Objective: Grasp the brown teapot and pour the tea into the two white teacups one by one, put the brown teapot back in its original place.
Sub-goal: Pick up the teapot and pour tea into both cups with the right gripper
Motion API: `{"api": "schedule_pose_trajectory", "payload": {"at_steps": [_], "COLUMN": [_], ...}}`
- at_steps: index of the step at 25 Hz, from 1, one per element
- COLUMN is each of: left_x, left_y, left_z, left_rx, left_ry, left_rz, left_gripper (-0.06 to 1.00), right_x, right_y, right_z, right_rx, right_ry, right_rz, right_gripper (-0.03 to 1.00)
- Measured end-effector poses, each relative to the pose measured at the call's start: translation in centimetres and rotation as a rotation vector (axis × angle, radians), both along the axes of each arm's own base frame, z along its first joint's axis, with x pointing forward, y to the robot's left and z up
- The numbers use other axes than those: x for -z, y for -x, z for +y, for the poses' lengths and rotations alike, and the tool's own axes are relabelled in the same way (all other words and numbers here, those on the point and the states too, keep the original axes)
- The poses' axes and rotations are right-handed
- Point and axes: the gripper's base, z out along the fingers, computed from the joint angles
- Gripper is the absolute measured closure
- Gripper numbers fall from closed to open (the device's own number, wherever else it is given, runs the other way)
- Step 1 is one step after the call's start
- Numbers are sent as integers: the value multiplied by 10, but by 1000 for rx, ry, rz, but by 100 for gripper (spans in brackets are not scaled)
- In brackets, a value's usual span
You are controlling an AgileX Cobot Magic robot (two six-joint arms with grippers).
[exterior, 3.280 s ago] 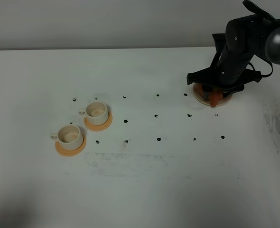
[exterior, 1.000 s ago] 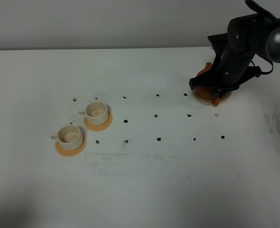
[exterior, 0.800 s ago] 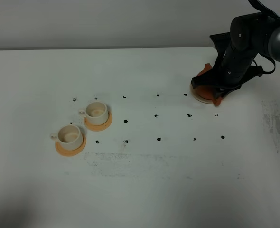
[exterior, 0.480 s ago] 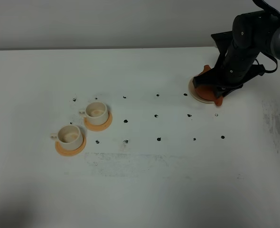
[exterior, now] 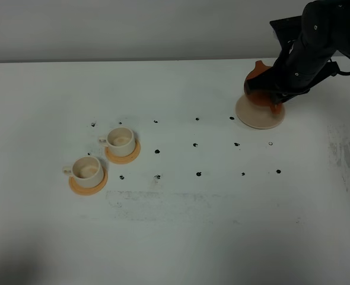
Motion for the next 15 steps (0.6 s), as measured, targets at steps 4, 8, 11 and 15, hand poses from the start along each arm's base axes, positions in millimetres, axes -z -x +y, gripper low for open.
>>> {"api": "schedule_pose_trajectory", "payload": {"at_steps": [4, 8, 11, 15], "left_x": [0, 0, 0, 0], "left_y": [0, 0, 0, 0], "left_z": [0, 0, 0, 0], "left_rx": [0, 0, 0, 0], "left_ry": [0, 0, 0, 0], "left_rz": [0, 0, 0, 0], "left_gripper": [44, 44, 44, 44], "right_x": [-10, -21, -30, -36], "right_y": [14, 38, 56, 74], "right_z": [4, 16, 29, 53], "right_rx": [-19, -51, -97, -171], "right_ry": [-22, -72, -94, -117], "right_rz": [-54, -134, -195, -234], "right_gripper": [88, 88, 88, 88]}}
